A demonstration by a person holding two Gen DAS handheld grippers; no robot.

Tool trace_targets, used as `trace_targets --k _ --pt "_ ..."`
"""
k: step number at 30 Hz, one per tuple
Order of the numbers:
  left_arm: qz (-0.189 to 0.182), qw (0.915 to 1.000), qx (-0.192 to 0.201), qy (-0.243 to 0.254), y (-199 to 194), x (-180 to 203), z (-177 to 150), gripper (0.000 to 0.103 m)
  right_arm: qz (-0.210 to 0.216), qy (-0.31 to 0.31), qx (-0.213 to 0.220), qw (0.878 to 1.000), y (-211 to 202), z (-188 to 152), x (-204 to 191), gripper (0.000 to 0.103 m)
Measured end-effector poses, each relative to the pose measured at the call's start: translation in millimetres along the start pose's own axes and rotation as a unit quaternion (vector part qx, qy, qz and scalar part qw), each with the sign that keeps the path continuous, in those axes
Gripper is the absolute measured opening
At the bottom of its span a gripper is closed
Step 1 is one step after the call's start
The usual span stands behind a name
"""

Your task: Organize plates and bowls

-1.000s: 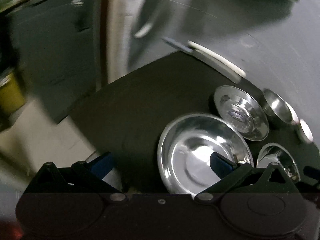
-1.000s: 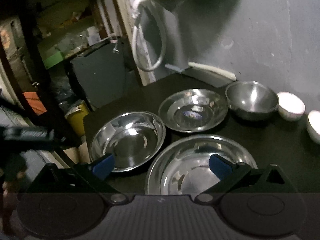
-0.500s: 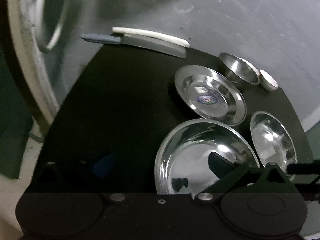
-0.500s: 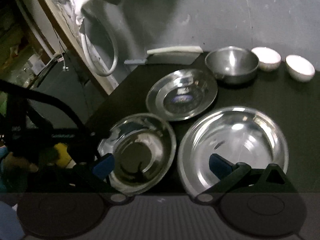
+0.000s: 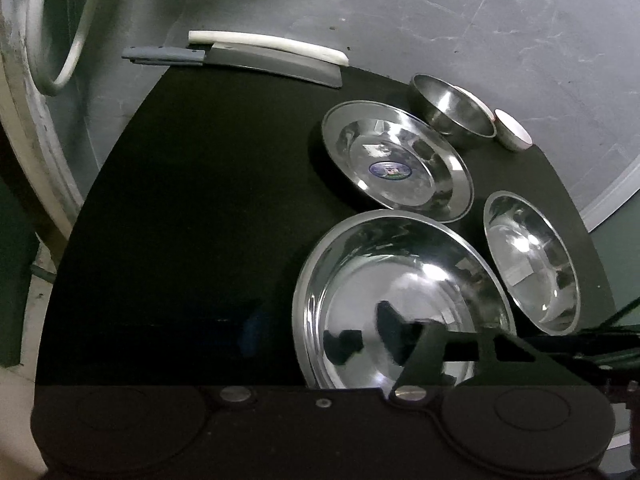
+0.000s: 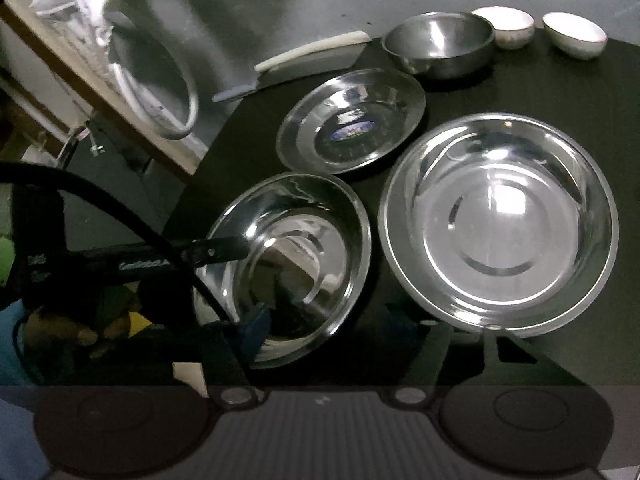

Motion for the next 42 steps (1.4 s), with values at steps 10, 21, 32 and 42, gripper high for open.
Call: trace_targets --k 10,21,32,42 --pt "-0.009 0.9991 0.000 -0.042 -2 -11 -5 0.011 -0.012 0.007 -0.008 1.000 15 0 1 0.031" --pt "0.003 0.9990 0.023 -0.037 -15 -11 -4 0.007 -0.021 -0.031 -0.006 0.999 13 4 -4 0.019" --pt "0.020 0.9973 0.060 -0.039 -38 -1 9 0.008 -0.006 -0.074 0.007 0.997 -1 17 -15 0.019" --pt "-0.005 0.9980 0.061 -0.014 -16 48 33 0.009 -0.010 -0.081 0.037 0.996 -28 38 3 0.019"
Point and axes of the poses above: each gripper's, at about its wrist camera, not at the fingertips, and y roughly the way its jaws point, x to its right, z to its top, the point moved 6 cm from there along y, roughly the way its jaws point, and after that the axes turned 4 degrees about y, right-handed, at the moved point
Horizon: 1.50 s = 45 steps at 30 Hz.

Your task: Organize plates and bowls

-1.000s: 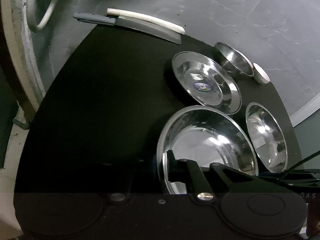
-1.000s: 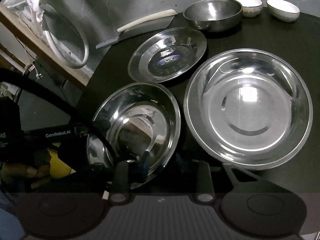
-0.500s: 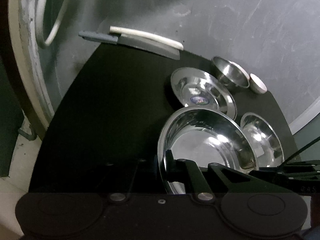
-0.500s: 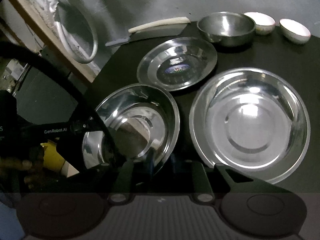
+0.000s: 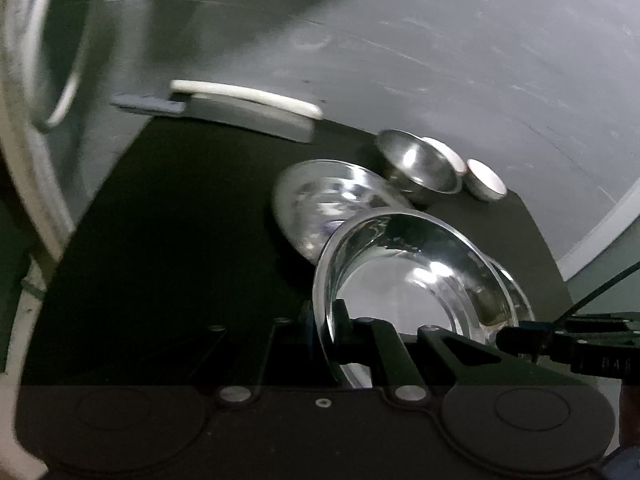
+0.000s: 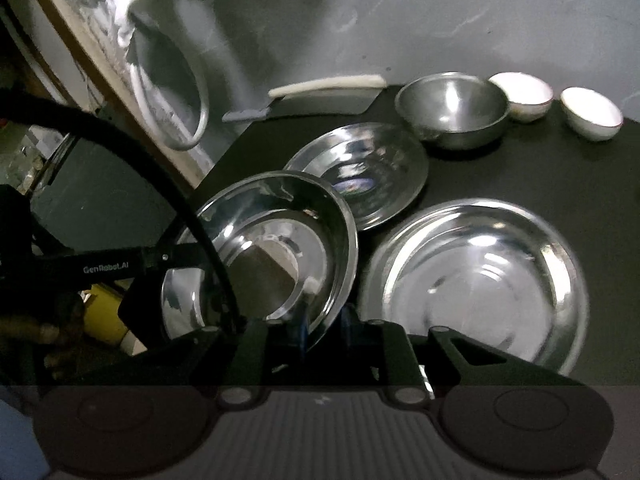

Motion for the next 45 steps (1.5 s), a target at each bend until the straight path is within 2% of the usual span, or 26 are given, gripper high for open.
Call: trace_targets --k 10,15,22,39,45 --pt "-0.032 0.9985 -0.020 0.040 42 71 3 0.011 -0.042 0.039 0.026 0.998 -37 0 62 0.019" --pt "-0.026 0.9980 -0.032 0.049 58 92 2 0.011 -0.055 0.058 0.030 0.996 -51 -5 93 0.021" --pt "-0.011 0.9977 -0.042 0.053 69 107 -2 0.011 -0.059 0.053 0.020 0.997 -55 -7 116 0.022" --pt "0.029 0.9966 -0.036 0.068 69 116 -4 0.013 -0.059 0.010 -0.008 0.998 -42 -9 121 0.028" --pt "0.033 0.9956 -0.035 0.080 71 117 -3 0.018 -0.058 0.010 -0.010 0.998 -40 -9 121 0.036"
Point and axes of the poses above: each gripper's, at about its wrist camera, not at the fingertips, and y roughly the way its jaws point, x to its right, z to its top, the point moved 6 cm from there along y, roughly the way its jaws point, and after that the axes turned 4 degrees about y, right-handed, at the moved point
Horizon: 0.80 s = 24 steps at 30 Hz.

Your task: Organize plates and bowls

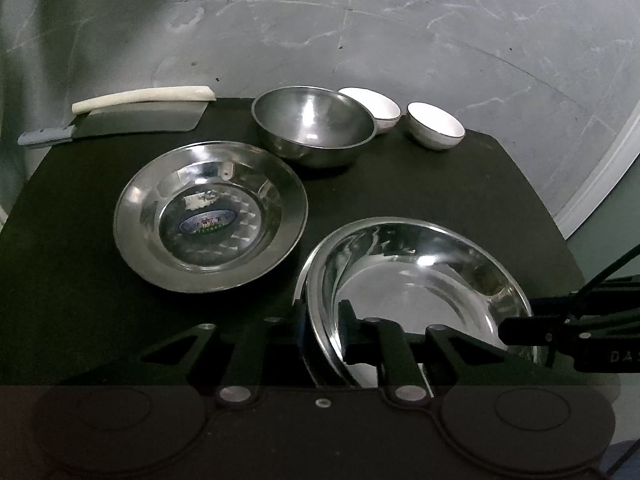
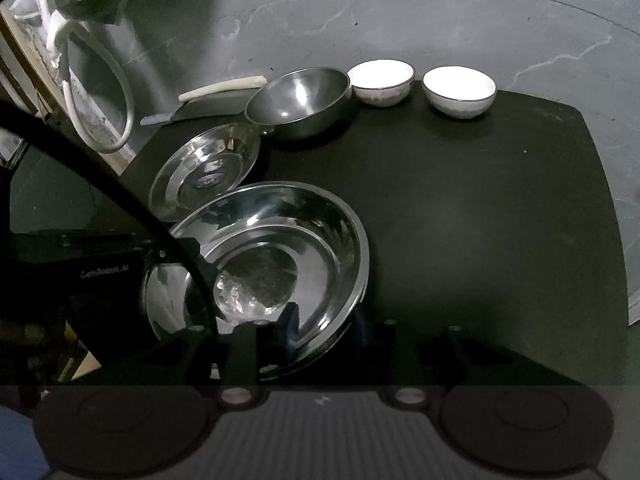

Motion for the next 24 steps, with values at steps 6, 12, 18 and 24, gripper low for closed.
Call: trace_targets --k 6,12,18,24 --pt "0.002 1.0000 0.000 0.000 -2 -4 0 0.029 -0.001 0.006 0.002 1.000 0 -1 0 0.044" --pt "0.002 0.9999 0.010 -0.005 -9 -16 2 0.061 -0.006 0.009 0.015 1.000 -1 1 -4 0.062" --pt "0.040 0.9987 0.022 -0.024 -19 -46 4 0.094 -0.014 0.025 0.031 0.999 0 5 -9 0.082" --pt "0.083 0.9935 0.020 -0.075 -22 -90 4 0.101 -0.029 0.029 0.057 0.998 3 14 -21 0.098"
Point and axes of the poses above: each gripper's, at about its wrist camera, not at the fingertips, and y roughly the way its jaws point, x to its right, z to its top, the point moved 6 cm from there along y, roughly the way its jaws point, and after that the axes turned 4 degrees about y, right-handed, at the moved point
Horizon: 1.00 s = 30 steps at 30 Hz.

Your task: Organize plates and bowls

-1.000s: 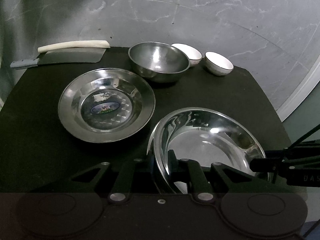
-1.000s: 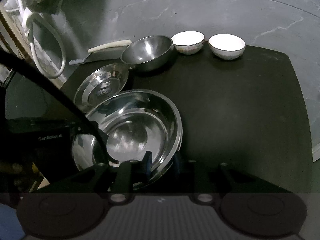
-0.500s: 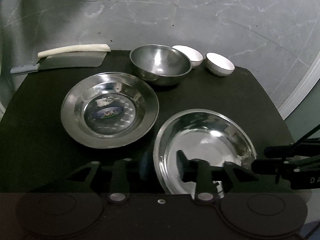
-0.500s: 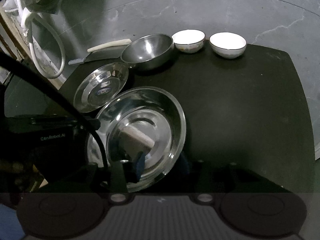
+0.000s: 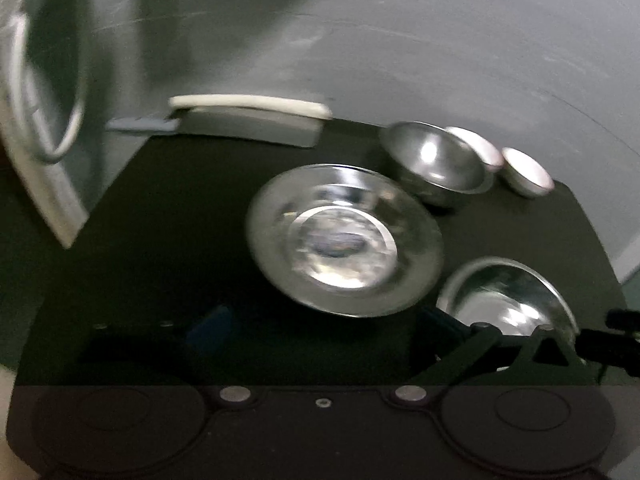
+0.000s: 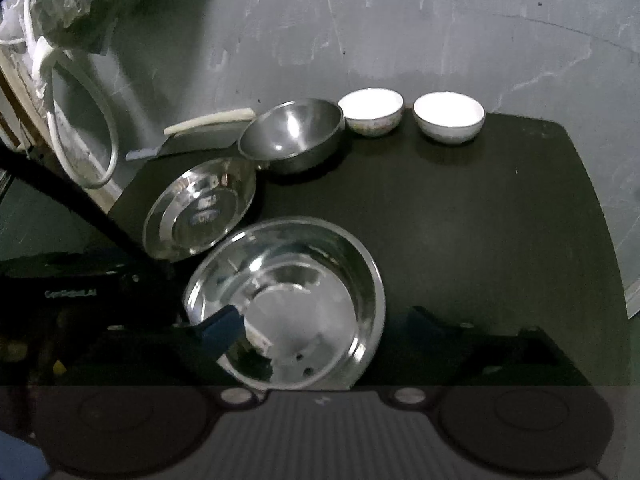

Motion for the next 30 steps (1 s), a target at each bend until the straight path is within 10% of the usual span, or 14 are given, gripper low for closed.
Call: trace_targets --k 9,30 --pt "0.018 0.9980 0.000 -0.061 12 -50 17 0.102 -0.019 0.001 0.028 0.999 12 14 -22 0.103" --pt "-0.018 0.9998 0.001 -0.005 56 -62 47 0.101 -0.060 -0.015 0.013 0.998 101 69 -79 0.101"
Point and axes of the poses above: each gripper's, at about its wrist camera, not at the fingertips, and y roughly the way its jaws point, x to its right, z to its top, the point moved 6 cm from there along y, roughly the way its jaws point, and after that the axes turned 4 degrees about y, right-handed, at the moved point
